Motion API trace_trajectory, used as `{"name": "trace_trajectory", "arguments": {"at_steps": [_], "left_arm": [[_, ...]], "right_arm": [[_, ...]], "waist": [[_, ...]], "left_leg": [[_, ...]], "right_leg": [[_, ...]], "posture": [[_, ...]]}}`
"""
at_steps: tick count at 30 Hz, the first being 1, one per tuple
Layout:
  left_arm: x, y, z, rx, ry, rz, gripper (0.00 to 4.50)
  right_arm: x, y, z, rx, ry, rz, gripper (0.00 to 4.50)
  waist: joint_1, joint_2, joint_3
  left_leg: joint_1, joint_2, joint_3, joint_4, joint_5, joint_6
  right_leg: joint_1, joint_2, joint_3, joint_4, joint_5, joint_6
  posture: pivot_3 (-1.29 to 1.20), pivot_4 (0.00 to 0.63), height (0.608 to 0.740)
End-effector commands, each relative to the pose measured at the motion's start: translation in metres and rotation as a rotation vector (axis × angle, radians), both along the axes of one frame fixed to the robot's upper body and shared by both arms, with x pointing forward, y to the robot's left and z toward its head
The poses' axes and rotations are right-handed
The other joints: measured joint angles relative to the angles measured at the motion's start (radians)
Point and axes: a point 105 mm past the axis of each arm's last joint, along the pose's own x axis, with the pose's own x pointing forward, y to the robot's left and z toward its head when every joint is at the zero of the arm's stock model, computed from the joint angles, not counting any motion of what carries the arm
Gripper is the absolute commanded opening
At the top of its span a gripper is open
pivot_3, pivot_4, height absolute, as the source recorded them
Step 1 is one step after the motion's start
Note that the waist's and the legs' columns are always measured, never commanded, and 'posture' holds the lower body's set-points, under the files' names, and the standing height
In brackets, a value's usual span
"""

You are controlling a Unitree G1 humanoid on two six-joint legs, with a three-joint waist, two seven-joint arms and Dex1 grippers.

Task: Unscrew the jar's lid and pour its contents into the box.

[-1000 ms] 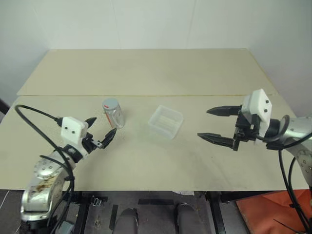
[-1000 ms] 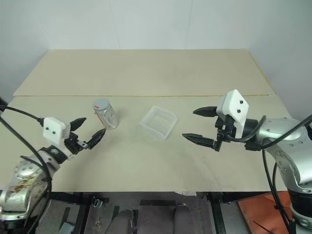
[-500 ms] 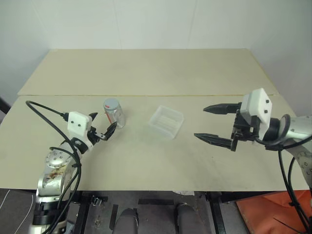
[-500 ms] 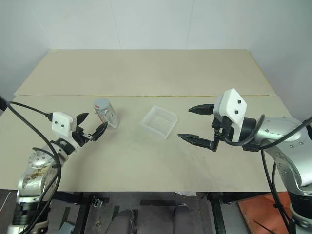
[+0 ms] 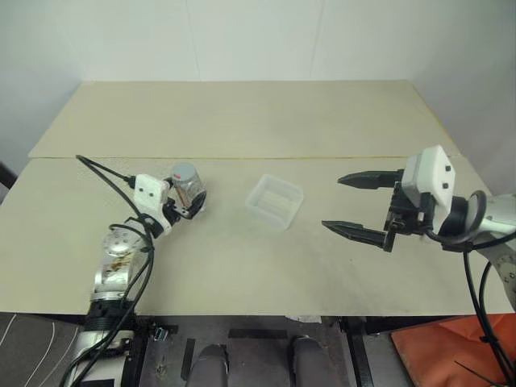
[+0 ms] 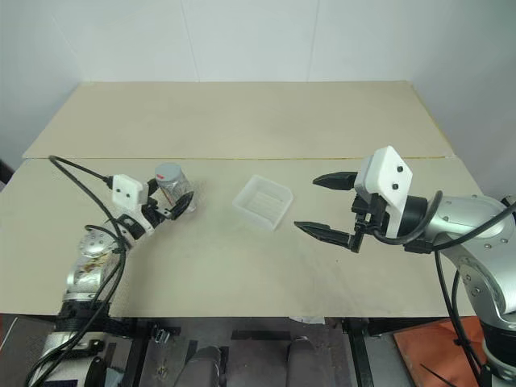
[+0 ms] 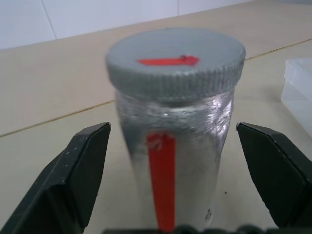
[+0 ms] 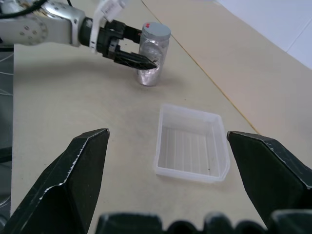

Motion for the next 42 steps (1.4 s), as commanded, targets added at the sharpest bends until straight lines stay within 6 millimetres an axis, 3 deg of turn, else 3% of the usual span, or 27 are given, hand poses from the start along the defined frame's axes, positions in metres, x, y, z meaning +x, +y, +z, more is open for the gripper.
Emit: {"name": "trace_trajectory", "arguments": {"at_steps": [1, 9, 12, 18, 19, 25, 33, 37, 42], "left_arm": [[0.006, -0.002, 0.011, 0.014, -0.062, 0.004, 4.49], [0.013, -0.007, 0.01, 0.016, -0.079, -0.014, 4.49], [0.014, -0.009, 0.01, 0.015, -0.081, -0.02, 3.9], [0.015, -0.009, 0.009, 0.013, -0.077, -0.022, 2.02], [0.015, -0.01, 0.009, 0.012, -0.076, -0.025, 1.91], [0.007, -0.021, 0.031, -0.004, -0.082, -0.136, 1.92], [-0.033, -0.05, 0.084, 0.062, -0.026, -0.632, 1.92], [-0.05, -0.065, 0.1, 0.104, -0.039, -0.86, 1.92], [-0.047, -0.09, 0.108, 0.089, -0.046, -0.988, 1.92]], "right_arm": [[-0.009, 0.003, 0.013, 0.014, -0.035, 0.032, 4.5], [-0.015, 0.003, 0.014, 0.032, -0.016, 0.046, 4.5], [-0.015, 0.003, 0.014, 0.032, -0.017, 0.043, 4.5], [-0.016, 0.003, 0.015, 0.036, -0.022, 0.04, 4.5], [-0.017, 0.004, 0.015, 0.036, -0.023, 0.04, 4.5], [-0.017, 0.005, 0.016, 0.049, -0.03, 0.041, 4.5], [-0.003, 0.015, 0.026, 0.128, -0.026, 0.047, 4.5], [0.009, 0.038, 0.041, 0.2, -0.01, 0.084, 4.5], [0.021, 0.072, 0.057, 0.243, 0.009, 0.111, 4.5]], "waist": [[-0.002, 0.0, 0.0], [-0.002, 0.0, 0.0], [-0.001, 0.0, 0.0], [-0.002, 0.0, 0.0], [-0.002, 0.0, 0.0], [-0.001, 0.0, 0.0], [-0.009, 0.0, 0.0], [-0.012, 0.0, 0.0], [-0.011, 0.0, 0.0]], "left_leg": [[0.0, 0.0, 0.0, 0.0, 0.0, 0.0], [0.0, 0.0, 0.0, 0.0, 0.0, 0.0], [0.0, 0.0, 0.0, 0.0, 0.0, 0.0], [0.0, 0.0, 0.0, 0.0, 0.0, 0.0], [0.0, 0.0, 0.0, 0.0, 0.0, 0.0], [0.0, 0.0, 0.0, 0.0, 0.0, 0.0], [0.0, 0.0, 0.0, 0.0, 0.0, 0.0], [0.0, 0.0, 0.0, 0.0, 0.0, -0.001], [-0.001, 0.0, -0.001, 0.0, 0.001, -0.001]], "right_leg": [[0.0, 0.0, 0.0, 0.0, 0.0, 0.0], [0.0, 0.0, 0.0, 0.0, 0.0, 0.0], [0.0, 0.0, 0.0, 0.0, 0.0, 0.0], [0.0, 0.0, 0.0, 0.0, 0.0, 0.0], [0.0, 0.0, 0.0, 0.0, 0.0, 0.0], [0.0, 0.0, 0.0, 0.0, 0.0, 0.0], [0.0, 0.0, 0.0, 0.001, 0.0, 0.0], [-0.001, 0.0, 0.0, 0.001, 0.0, 0.0], [-0.001, 0.0, -0.001, 0.001, 0.0, 0.0]], "posture": [[0.0, 0.15, 0.74], [0.0, 0.15, 0.74], [0.0, 0.15, 0.74], [0.0, 0.15, 0.74], [0.0, 0.15, 0.74], [0.0, 0.15, 0.74], [0.0, 0.15, 0.74], [0.0, 0.15, 0.74], [0.0, 0.15, 0.74]]}}
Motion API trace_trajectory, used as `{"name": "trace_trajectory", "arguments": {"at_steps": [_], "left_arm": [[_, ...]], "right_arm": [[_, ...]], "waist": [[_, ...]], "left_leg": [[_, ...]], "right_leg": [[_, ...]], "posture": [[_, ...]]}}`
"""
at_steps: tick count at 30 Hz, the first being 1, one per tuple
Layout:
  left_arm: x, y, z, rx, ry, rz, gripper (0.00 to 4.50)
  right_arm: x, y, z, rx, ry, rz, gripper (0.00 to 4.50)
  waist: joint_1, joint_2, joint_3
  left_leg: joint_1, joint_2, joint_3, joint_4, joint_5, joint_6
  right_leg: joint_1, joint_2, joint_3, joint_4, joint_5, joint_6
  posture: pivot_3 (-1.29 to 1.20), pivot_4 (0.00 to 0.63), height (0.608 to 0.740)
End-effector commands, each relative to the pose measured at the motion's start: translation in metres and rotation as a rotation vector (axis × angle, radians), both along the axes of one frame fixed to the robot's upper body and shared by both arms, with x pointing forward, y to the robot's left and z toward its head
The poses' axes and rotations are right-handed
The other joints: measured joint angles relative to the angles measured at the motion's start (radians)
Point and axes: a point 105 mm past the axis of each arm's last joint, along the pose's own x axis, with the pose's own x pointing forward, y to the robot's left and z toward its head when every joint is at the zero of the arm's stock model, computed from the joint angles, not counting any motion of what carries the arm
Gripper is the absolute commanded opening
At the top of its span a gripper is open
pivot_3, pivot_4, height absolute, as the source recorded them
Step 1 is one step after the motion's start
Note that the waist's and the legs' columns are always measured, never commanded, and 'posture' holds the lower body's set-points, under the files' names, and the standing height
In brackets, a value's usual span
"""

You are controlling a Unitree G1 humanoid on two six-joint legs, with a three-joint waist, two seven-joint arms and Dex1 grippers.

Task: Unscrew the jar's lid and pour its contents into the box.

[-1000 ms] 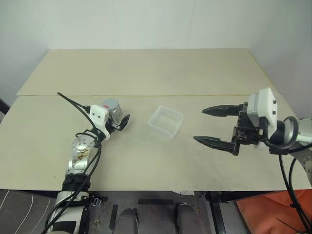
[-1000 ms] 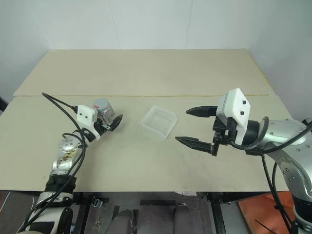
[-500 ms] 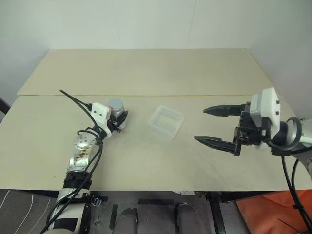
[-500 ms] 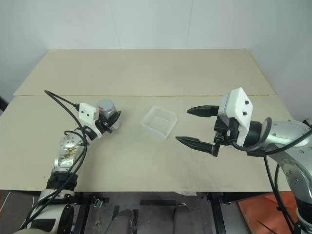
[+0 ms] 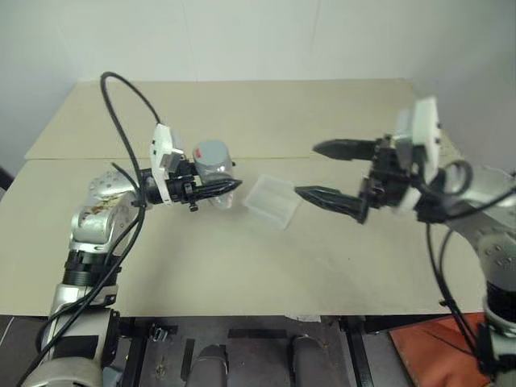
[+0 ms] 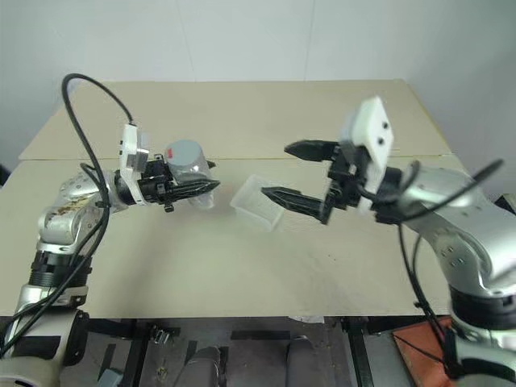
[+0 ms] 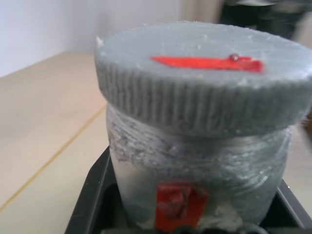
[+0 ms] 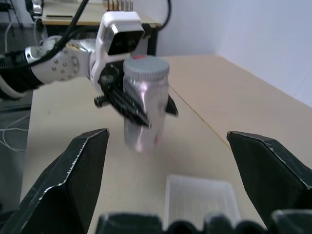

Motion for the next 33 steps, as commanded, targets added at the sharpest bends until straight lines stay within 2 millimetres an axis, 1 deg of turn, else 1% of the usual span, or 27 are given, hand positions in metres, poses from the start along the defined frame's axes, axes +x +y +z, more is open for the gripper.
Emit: {"name": "trace_trajectory", "arguments": {"at_steps": [1, 7, 15, 22, 23, 24, 26, 27, 28, 33], "left_arm": [[-0.001, -0.016, 0.008, 0.002, -0.026, -0.094, 1.92], [0.001, -0.035, 0.003, 0.028, -0.041, -0.179, 1.92], [0.002, -0.039, 0.004, 0.03, -0.056, -0.2, 1.92], [0.0, -0.039, 0.004, 0.034, -0.061, -0.208, 1.92], [0.0, -0.039, 0.004, 0.035, -0.061, -0.209, 1.92], [-0.001, -0.038, 0.004, 0.036, -0.061, -0.21, 1.92], [-0.001, -0.037, 0.004, 0.038, -0.063, -0.211, 1.92], [-0.002, -0.037, 0.004, 0.04, -0.064, -0.211, 1.92], [-0.002, -0.036, 0.005, 0.041, -0.067, -0.212, 1.92], [-0.005, -0.034, 0.009, 0.041, -0.084, -0.222, 1.92]], "right_arm": [[0.006, 0.021, 0.01, 0.011, 0.001, -0.003, 4.5], [0.013, 0.043, 0.013, 0.011, 0.017, -0.012, 4.5], [0.018, 0.055, 0.01, 0.002, 0.023, -0.032, 4.5], [0.019, 0.056, 0.008, -0.001, 0.028, -0.039, 4.5], [0.02, 0.056, 0.007, -0.004, 0.032, -0.04, 4.11], [0.02, 0.056, 0.005, -0.006, 0.036, -0.041, 3.91], [0.021, 0.055, 0.003, -0.01, 0.046, -0.037, 3.29], [0.021, 0.055, 0.001, -0.016, 0.052, -0.034, 2.89], [0.021, 0.055, -0.001, -0.022, 0.058, -0.032, 2.74], [0.021, 0.052, -0.007, -0.04, 0.082, -0.006, 2.74]], "waist": [[0.0, 0.0, 0.0], [-0.011, 0.0, 0.0], [-0.022, 0.0, 0.0], [-0.021, 0.0, 0.0], [-0.021, 0.0, 0.0], [-0.021, 0.0, 0.0], [-0.022, 0.0, 0.0], [-0.022, 0.0, 0.0], [-0.022, 0.0, 0.0], [-0.021, 0.0, 0.0]], "left_leg": [[0.0, 0.0, 0.0, 0.0, 0.0, 0.0], [-0.003, 0.0, -0.001, 0.0, 0.0, -0.001], [-0.003, 0.0, -0.001, 0.0, 0.0, 0.0], [-0.003, 0.0, -0.001, 0.0, 0.0, 0.0], [-0.003, 0.0, -0.001, 0.0, 0.0, 0.0], [-0.003, 0.0, -0.001, 0.0, 0.0, 0.0], [-0.003, 0.0, -0.001, 0.0, 0.0, 0.0], [-0.003, 0.0, -0.001, 0.0, 0.0, 0.0], [-0.003, 0.0, -0.001, 0.0, 0.0, 0.0], [-0.003, 0.0, -0.001, 0.0, 0.0, 0.0]], "right_leg": [[0.0, 0.0, 0.0, 0.0, 0.0, 0.0], [-0.002, 0.0, 0.0, 0.002, 0.0, 0.0], [-0.003, 0.0, 0.0, 0.002, 0.0, 0.0], [-0.003, 0.0, 0.0, 0.003, 0.0, 0.0], [-0.003, 0.0, 0.0, 0.003, 0.0, 0.0], [-0.003, 0.0, 0.0, 0.003, 0.0, 0.0], [-0.003, 0.0, 0.0, 0.003, 0.0, 0.0], [-0.003, 0.0, 0.0, 0.003, 0.0, 0.0], [-0.003, 0.0, 0.0, 0.003, 0.0, 0.0], [-0.003, 0.0, 0.0, 0.003, 0.0, 0.0]], "posture": [[0.0, 0.15, 0.74], [0.0, 0.15, 0.74], [0.0, 0.15, 0.74], [0.0, 0.15, 0.74], [0.0, 0.15, 0.74], [0.0, 0.15, 0.74], [0.0, 0.15, 0.74], [0.0, 0.15, 0.74], [0.0, 0.15, 0.74], [0.0, 0.15, 0.74]]}}
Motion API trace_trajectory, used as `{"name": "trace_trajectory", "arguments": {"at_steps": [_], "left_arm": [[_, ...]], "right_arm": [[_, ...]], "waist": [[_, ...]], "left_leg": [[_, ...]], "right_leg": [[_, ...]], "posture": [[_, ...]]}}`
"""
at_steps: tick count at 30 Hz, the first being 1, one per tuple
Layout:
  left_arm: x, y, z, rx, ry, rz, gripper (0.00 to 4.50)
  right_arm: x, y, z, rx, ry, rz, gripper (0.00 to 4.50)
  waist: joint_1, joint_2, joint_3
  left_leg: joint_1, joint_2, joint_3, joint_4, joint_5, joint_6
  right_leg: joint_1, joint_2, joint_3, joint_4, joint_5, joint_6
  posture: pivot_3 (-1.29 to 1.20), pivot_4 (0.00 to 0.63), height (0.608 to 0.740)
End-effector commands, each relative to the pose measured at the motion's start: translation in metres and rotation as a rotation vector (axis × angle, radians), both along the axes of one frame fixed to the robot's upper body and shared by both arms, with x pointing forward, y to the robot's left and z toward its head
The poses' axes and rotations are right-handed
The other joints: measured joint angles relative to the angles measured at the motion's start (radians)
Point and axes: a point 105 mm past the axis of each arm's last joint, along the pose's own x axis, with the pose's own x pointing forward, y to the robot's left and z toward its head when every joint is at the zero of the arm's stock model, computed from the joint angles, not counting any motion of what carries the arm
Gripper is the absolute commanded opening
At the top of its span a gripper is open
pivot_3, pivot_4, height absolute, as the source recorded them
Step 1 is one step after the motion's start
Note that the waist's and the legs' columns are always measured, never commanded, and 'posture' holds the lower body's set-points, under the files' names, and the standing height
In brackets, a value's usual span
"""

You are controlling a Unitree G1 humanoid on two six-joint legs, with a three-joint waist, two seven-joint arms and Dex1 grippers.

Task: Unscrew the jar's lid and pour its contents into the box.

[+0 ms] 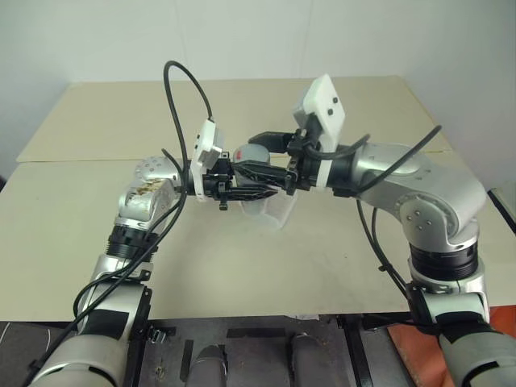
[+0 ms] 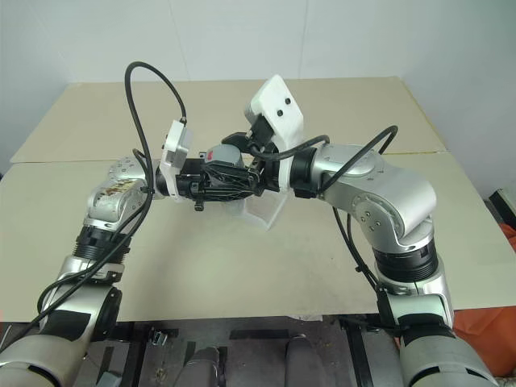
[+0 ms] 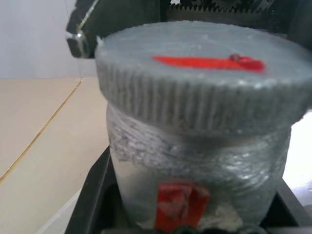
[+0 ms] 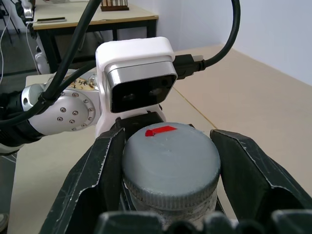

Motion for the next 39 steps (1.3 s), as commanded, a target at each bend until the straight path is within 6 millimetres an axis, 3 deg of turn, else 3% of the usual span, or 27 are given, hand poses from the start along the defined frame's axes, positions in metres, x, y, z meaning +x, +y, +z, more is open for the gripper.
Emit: {"name": "trace_trajectory", "arguments": {"at_steps": [1, 6, 15, 18, 24, 32, 39], "left_arm": [[-0.01, 0.005, 0.021, -0.022, -0.087, -0.039, 1.92], [-0.032, 0.01, 0.027, -0.011, -0.106, -0.175, 1.92], [-0.045, 0.014, 0.028, 0.005, -0.12, -0.245, 1.92], [-0.045, 0.016, 0.026, 0.007, -0.115, -0.226, 1.92], [-0.035, 0.021, 0.021, 0.021, -0.09, -0.146, 1.92], [-0.009, 0.037, 0.013, 0.009, -0.026, 0.067, 1.92], [-0.004, 0.035, 0.006, 0.005, 0.003, 0.098, 1.92]], "right_arm": [[-0.001, -0.005, -0.004, -0.013, 0.014, 0.039, 2.74], [-0.017, -0.013, -0.014, -0.085, 0.0, 0.332, 2.74], [-0.002, -0.008, -0.015, -0.14, -0.034, 0.5, 2.74], [0.002, -0.007, -0.015, -0.14, -0.048, 0.487, 2.74], [0.004, -0.019, -0.002, -0.064, -0.07, 0.417, 4.48], [-0.004, -0.043, 0.012, 0.022, -0.112, 0.216, 4.48], [-0.009, -0.019, 0.015, 0.04, -0.113, 0.109, 4.48]], "waist": [[0.0, 0.0, 0.0], [0.0, 0.0, 0.0], [-0.014, 0.0, 0.0], [-0.019, 0.0, 0.0], [-0.021, 0.0, 0.0], [-0.021, 0.001, 0.001], [-0.024, 0.001, 0.001]], "left_leg": [[0.0, 0.0, 0.0, 0.0, 0.0, 0.0], [-0.001, 0.0, 0.0, 0.0, 0.0, 0.0], [0.001, 0.0, 0.0, 0.0, 0.0, 0.0], [0.001, 0.0, 0.0, 0.0, 0.0, 0.0], [0.0, 0.0, -0.001, 0.0, 0.0, 0.0], [0.0, 0.0, -0.001, 0.0, 0.0, 0.0], [0.001, 0.0, -0.001, 0.0, 0.0, 0.0]], "right_leg": [[0.0, 0.0, 0.0, 0.0, 0.0, 0.0], [0.0, 0.0, 0.0, -0.001, 0.0, 0.0], [0.0, 0.001, 0.0, -0.001, 0.0, 0.0], [0.0, 0.0, 0.0, 0.0, 0.0, 0.0], [0.0, 0.0, 0.0, 0.0, 0.0, 0.0], [0.0, 0.0, 0.0, 0.0, 0.0, 0.0], [0.0, 0.001, 0.0, 0.0, 0.0, 0.0]], "posture": [[0.0, 0.15, 0.74], [0.0, 0.15, 0.74], [0.0, 0.15, 0.74], [0.0, 0.15, 0.74], [0.0, 0.15, 0.74], [0.0, 0.15, 0.74], [0.0, 0.15, 0.74]]}}
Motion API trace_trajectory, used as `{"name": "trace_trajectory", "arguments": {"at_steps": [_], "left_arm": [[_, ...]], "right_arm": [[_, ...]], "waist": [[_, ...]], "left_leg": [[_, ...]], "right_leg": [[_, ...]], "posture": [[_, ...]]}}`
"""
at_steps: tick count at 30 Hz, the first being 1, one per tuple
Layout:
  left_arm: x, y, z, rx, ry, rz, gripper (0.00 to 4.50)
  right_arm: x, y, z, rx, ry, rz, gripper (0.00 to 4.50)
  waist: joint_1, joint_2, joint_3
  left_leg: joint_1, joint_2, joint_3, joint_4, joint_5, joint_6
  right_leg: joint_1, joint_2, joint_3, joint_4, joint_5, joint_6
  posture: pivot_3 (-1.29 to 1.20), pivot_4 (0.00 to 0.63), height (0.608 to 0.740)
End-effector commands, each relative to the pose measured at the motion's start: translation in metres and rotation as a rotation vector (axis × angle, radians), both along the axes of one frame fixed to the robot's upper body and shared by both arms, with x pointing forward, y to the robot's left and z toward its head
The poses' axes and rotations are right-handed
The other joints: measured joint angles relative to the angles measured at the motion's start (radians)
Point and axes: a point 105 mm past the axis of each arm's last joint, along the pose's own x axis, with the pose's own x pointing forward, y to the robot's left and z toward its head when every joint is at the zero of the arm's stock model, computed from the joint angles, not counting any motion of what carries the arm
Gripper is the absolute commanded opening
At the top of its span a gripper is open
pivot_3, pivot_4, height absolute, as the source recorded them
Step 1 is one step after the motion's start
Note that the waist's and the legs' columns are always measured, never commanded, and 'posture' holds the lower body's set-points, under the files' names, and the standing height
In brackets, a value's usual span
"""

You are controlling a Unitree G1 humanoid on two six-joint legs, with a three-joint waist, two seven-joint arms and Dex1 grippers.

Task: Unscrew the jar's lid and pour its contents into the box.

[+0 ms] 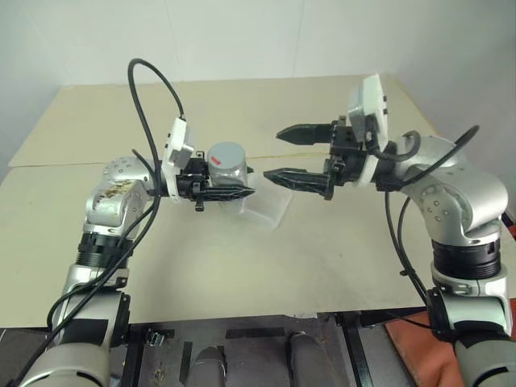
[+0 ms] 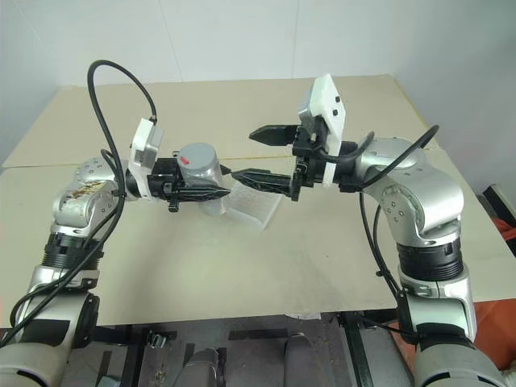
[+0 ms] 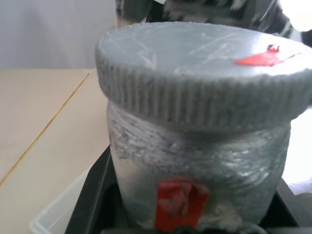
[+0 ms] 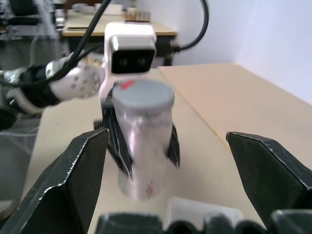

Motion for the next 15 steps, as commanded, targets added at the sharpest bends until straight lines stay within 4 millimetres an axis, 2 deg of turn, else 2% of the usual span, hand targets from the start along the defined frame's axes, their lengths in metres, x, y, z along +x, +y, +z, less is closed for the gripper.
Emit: {"name": "trace_trajectory", "arguments": {"at_steps": [1, 15], "left_arm": [[-0.001, -0.001, 0.006, -0.006, -0.019, -0.002, 1.92], [-0.005, -0.007, 0.006, 0.018, -0.041, -0.051, 1.92]], "right_arm": [[-0.005, 0.017, 0.009, 0.016, -0.034, -0.036, 4.48], [0.0, 0.058, 0.01, 0.041, -0.006, -0.031, 4.48]], "waist": [[0.001, 0.0, 0.0], [0.001, 0.0, 0.0]], "left_leg": [[0.0, 0.0, 0.0, 0.0, 0.0, 0.0], [0.0, 0.0, 0.0, 0.0, 0.0, 0.0]], "right_leg": [[0.0, 0.0, 0.0, 0.0, 0.0, 0.0], [0.0, 0.0, 0.0, 0.001, 0.0, 0.0]], "posture": [[0.0, 0.15, 0.74], [0.0, 0.15, 0.74]]}}
